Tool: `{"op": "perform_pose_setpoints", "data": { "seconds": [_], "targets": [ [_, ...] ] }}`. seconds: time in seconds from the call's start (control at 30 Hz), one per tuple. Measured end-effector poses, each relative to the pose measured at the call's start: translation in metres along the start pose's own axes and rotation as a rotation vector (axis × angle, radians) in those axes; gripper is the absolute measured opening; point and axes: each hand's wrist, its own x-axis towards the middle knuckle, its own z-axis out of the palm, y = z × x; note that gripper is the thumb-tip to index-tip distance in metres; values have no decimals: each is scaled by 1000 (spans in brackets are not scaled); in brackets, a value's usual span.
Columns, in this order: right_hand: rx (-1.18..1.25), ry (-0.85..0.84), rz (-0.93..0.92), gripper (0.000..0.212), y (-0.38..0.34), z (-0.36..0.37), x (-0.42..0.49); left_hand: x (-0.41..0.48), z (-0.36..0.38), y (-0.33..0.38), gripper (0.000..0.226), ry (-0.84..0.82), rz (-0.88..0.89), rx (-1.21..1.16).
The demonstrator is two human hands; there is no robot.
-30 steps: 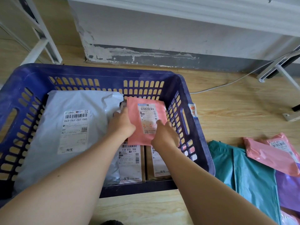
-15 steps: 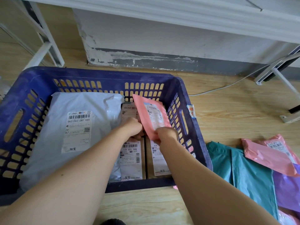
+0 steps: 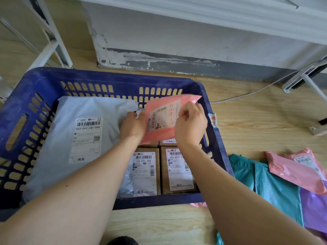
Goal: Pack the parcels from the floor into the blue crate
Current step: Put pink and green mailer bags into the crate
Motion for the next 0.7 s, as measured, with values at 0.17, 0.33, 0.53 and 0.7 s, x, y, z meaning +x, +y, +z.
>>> {"op": "perform_pose_setpoints", "data": {
  "seconds": [0.17, 0.33, 0.53, 0.7],
  "targets": [
    [-24, -167, 0, 27, -2, 9, 11, -1, 4, -2, 39, -108, -80, -62],
    [-446, -417, 60, 59, 40, 15, 8, -1, -1, -13, 51, -15, 41, 246],
    [-705, -852, -16, 65, 61, 25, 0, -9, 10, -17, 54, 58, 423, 570],
    [-799, -1012, -27, 101, 63, 26, -1, -14, 16, -29, 76, -378, 651, 895]
  ]
}}
